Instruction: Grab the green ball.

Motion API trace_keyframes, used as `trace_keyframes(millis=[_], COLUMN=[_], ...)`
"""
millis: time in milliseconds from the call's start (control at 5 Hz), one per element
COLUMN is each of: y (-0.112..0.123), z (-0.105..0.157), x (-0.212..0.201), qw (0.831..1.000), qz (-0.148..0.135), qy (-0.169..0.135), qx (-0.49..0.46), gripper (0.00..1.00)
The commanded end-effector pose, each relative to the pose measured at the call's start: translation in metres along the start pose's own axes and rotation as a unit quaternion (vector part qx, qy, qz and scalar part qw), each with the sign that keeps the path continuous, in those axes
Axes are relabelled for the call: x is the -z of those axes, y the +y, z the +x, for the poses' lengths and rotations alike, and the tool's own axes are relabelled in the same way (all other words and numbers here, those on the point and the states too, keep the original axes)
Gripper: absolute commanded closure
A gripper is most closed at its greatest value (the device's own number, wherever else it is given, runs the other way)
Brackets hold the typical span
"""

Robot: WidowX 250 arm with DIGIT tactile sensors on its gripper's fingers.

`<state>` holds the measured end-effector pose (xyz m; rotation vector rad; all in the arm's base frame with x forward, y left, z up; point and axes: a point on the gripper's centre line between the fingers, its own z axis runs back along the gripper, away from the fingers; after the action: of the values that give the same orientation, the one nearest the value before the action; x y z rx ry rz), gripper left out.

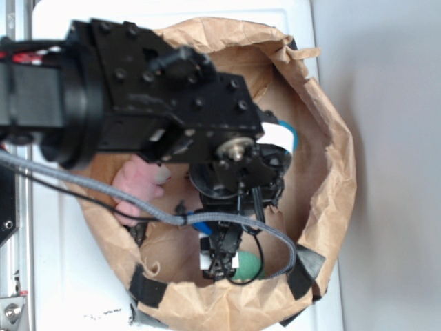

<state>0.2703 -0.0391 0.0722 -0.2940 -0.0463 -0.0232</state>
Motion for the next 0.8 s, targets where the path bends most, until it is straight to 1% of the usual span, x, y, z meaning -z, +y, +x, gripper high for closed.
trace_keyframes(millis=[0,200,400,600], y=[-0.02,-0.03,-0.039,-0.045], z=[0.004,0.007,0.013,0.021], x=[0.013,0.019,0.02,0.017], qw=[1.0,0.999,0.997,0.996], qz=[-0.02,-0.041,-0.049,-0.062], qy=[-0.013,-0.026,-0.053,-0.063], qx=[0.019,0.02,0.022,0.018], gripper=[0.0,0.0,0.0,0.0])
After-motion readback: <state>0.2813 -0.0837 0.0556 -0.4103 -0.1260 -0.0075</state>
